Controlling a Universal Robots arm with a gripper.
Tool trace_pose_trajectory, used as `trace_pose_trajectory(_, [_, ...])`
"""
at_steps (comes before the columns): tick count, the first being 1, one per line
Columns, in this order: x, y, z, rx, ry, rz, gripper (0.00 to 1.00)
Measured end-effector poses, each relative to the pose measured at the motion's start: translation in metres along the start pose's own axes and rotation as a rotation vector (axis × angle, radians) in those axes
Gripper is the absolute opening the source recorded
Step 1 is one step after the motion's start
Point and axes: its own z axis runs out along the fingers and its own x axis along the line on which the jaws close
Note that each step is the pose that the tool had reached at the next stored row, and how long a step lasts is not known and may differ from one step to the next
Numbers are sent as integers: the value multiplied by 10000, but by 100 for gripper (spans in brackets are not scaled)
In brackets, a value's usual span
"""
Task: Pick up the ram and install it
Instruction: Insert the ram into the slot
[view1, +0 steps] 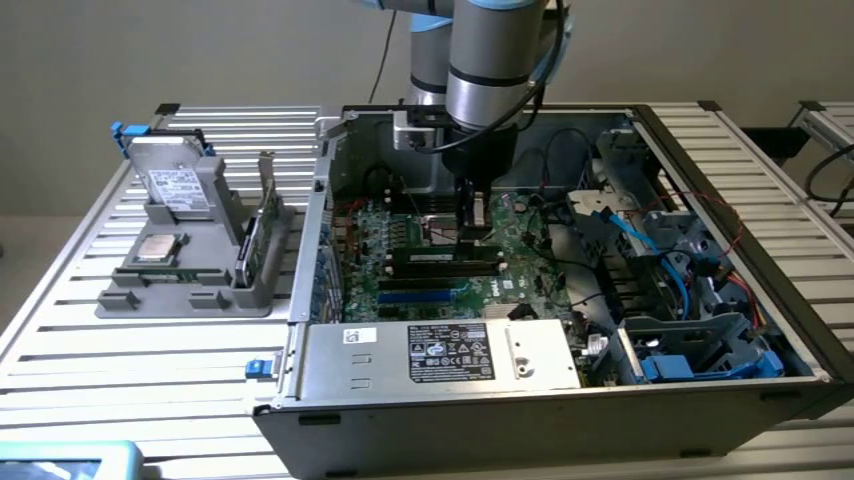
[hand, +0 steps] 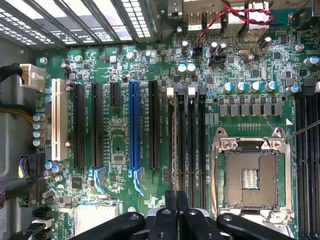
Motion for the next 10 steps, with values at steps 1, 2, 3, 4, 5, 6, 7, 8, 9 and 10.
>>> trace_pose_trajectory(1, [0, -1, 0, 1, 1, -10, 12])
trace_pose_trajectory(2, [0, -3, 0, 3, 1, -27, 12])
trace_pose_trajectory(3, [0, -4, 1, 5, -1, -48, 12])
trace_pose_trajectory(4, [0, -5, 1, 8, -2, -71, 12])
trace_pose_trajectory(5, [0, -6, 2, 10, -3, -93, 12])
trace_pose_trajectory(6, [0, -6, 2, 11, -4, -104, 12])
trace_pose_trajectory(7, [0, -6, 3, 12, -5, -107, 12])
trace_pose_trajectory(8, [1, -7, 4, 14, -9, -109, 12])
trace_pose_trajectory(9, [2, -7, 4, 13, -9, -110, 12])
trace_pose_trajectory(10, [4, -7, 5, 13, -7, -110, 12])
